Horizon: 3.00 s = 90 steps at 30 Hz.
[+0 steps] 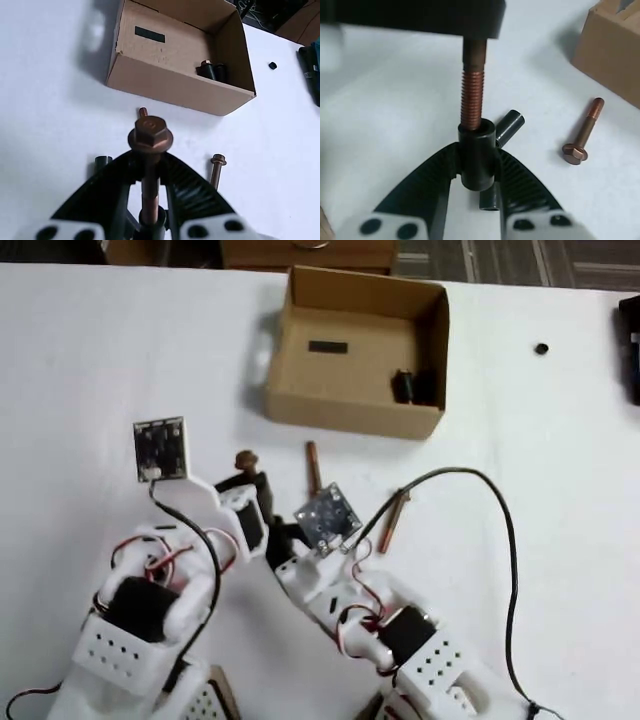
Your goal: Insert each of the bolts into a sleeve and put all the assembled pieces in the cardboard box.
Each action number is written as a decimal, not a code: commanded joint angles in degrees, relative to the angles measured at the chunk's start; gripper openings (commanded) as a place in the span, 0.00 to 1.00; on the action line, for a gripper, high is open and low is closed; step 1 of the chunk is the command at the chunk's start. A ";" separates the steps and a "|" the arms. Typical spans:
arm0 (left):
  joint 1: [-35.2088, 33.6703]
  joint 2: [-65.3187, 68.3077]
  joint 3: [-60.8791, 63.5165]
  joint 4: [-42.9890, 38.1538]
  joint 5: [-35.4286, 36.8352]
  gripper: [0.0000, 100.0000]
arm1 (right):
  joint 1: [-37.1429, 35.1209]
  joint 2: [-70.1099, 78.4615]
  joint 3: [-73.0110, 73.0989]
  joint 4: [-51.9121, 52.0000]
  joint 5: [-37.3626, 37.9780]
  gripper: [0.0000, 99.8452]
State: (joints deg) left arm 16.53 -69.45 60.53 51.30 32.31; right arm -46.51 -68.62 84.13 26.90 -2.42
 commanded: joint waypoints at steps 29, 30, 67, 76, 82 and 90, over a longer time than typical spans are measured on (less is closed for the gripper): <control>0.62 -0.70 4.35 -0.62 -5.45 0.11 | 0.31 -1.71 -3.52 -1.27 0.00 0.02; 0.62 -0.70 4.35 -0.62 -5.45 0.14 | 0.40 -1.71 -3.52 -1.27 0.00 0.02; 3.52 -0.79 4.18 -0.88 -5.80 0.45 | 5.93 -1.71 -7.82 -2.15 0.00 0.02; 2.73 -0.79 4.18 -0.79 -5.63 0.45 | 12.09 -1.71 -9.41 -4.62 -0.09 0.02; -7.30 -0.79 2.59 -1.76 -5.45 0.38 | 24.75 -1.71 -10.37 -6.29 -0.09 0.02; -17.23 -0.62 2.33 -1.05 -5.80 0.02 | 34.42 0.13 -19.25 -2.42 -0.09 0.02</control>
State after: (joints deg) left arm 1.05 -69.89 62.73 50.51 26.95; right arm -13.80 -68.53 72.62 22.24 -2.42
